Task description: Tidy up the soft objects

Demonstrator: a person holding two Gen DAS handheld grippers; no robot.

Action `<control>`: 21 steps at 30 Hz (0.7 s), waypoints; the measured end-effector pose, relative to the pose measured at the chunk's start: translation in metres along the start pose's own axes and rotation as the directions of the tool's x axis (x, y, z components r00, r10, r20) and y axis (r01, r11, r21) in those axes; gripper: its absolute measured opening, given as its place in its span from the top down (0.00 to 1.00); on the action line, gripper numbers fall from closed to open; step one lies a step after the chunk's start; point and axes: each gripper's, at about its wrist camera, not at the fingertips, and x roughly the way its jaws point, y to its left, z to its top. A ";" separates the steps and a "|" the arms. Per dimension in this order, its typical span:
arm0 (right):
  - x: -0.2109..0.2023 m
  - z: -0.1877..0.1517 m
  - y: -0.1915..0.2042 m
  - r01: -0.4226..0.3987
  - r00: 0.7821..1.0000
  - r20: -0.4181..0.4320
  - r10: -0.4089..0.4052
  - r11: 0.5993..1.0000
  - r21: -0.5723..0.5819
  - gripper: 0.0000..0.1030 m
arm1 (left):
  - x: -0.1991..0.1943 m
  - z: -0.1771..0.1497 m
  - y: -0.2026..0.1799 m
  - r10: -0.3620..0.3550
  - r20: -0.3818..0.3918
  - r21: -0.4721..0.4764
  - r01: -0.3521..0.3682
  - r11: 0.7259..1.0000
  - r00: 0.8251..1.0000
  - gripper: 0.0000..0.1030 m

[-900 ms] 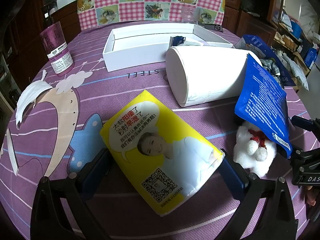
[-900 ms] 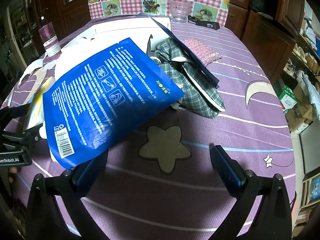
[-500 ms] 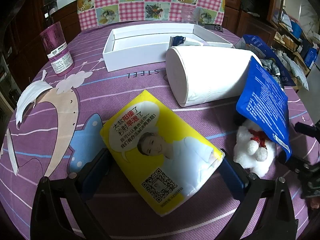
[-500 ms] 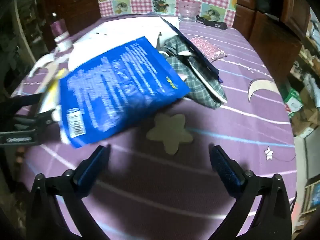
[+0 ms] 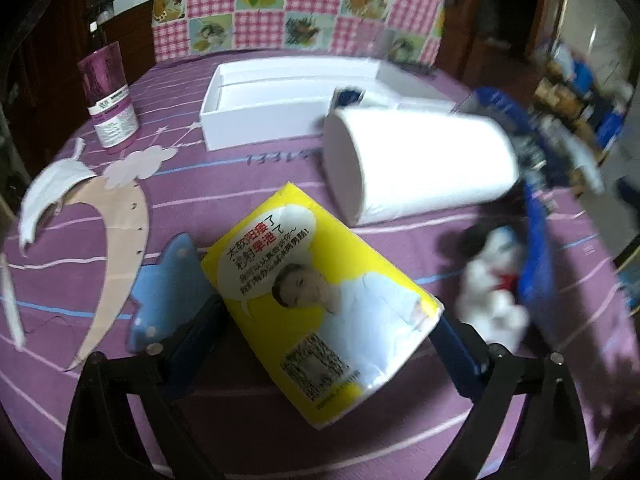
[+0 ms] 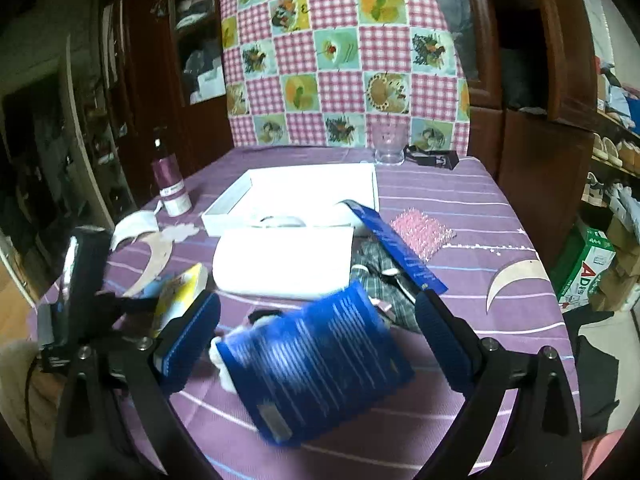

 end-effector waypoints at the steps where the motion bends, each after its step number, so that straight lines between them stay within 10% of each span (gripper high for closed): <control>1: 0.002 -0.001 -0.002 0.002 1.000 0.016 -0.002 1.000 0.007 0.06 | -0.005 -0.001 0.004 -0.011 0.027 -0.017 0.011 1.000 1.000 0.07; 14: 0.003 -0.028 0.007 0.055 0.996 0.070 -0.048 0.993 -0.100 0.06 | -0.033 0.000 0.017 0.110 0.177 -0.112 -0.091 0.990 0.978 0.10; 21: 0.001 -0.028 0.001 0.057 0.996 0.072 -0.052 0.996 -0.066 0.06 | -0.038 -0.004 0.015 0.064 0.202 -0.082 -0.048 0.995 0.977 0.10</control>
